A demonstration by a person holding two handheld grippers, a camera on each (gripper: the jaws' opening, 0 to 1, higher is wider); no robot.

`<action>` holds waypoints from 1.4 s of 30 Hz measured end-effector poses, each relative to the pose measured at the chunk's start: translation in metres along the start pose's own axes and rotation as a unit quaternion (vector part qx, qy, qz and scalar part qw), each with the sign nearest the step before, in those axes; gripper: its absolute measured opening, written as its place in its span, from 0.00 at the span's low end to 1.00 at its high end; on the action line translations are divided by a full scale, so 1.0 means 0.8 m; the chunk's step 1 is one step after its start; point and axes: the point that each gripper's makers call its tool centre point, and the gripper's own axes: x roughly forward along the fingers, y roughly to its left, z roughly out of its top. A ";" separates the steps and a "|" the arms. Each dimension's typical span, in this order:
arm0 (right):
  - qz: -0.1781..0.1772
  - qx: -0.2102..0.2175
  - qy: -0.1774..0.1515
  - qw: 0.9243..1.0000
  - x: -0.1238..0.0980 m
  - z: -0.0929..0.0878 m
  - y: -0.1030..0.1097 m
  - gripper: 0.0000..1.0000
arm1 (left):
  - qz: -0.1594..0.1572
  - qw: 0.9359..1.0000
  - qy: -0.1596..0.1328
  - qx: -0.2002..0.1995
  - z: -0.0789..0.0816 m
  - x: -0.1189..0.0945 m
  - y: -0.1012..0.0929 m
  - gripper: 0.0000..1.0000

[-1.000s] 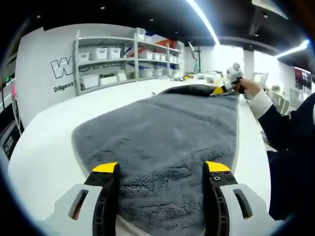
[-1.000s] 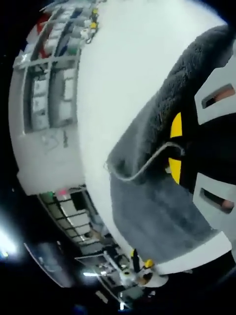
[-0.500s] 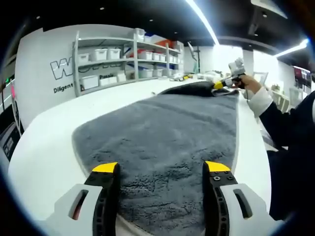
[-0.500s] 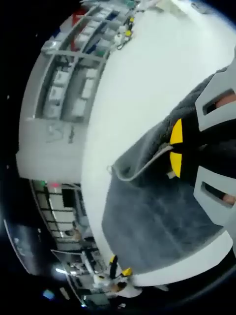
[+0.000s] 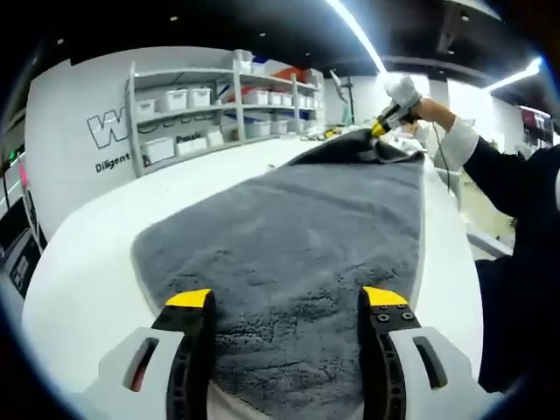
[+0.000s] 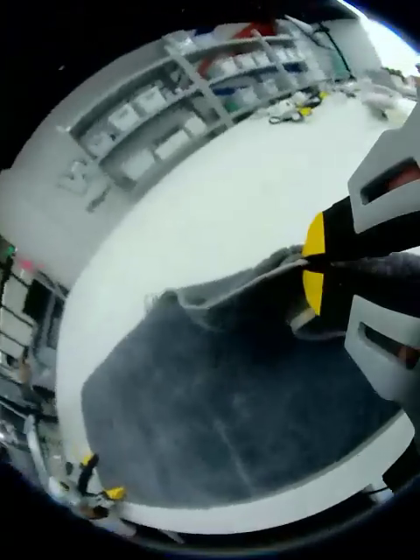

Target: Open the folded towel by lifting each exposed corner and separating the folded layers until the towel lies flat within the target outline without major curled edges

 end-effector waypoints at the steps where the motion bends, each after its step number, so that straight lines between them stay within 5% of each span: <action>1: -0.002 -0.005 0.004 1.000 -0.004 0.001 -0.001 0.00 | 0.000 1.000 0.000 0.002 0.000 0.000 -0.001 0.63; 15: -0.019 -0.071 0.095 0.993 0.004 -0.012 -0.032 0.00 | 0.000 1.000 0.001 0.001 -0.001 -0.002 0.000 0.62; 27: -0.028 -0.217 0.168 0.961 0.021 -0.012 -0.066 0.00 | -0.002 1.000 0.002 0.002 -0.001 -0.002 -0.001 0.62; 36: -0.035 -0.220 0.173 0.959 0.045 -0.030 -0.075 0.00 | -0.002 1.000 0.002 0.002 -0.002 -0.003 -0.001 0.62; 42: -0.080 -0.260 0.166 0.948 0.060 -0.029 -0.096 0.00 | -0.001 1.000 0.005 0.010 -0.003 -0.008 0.001 0.62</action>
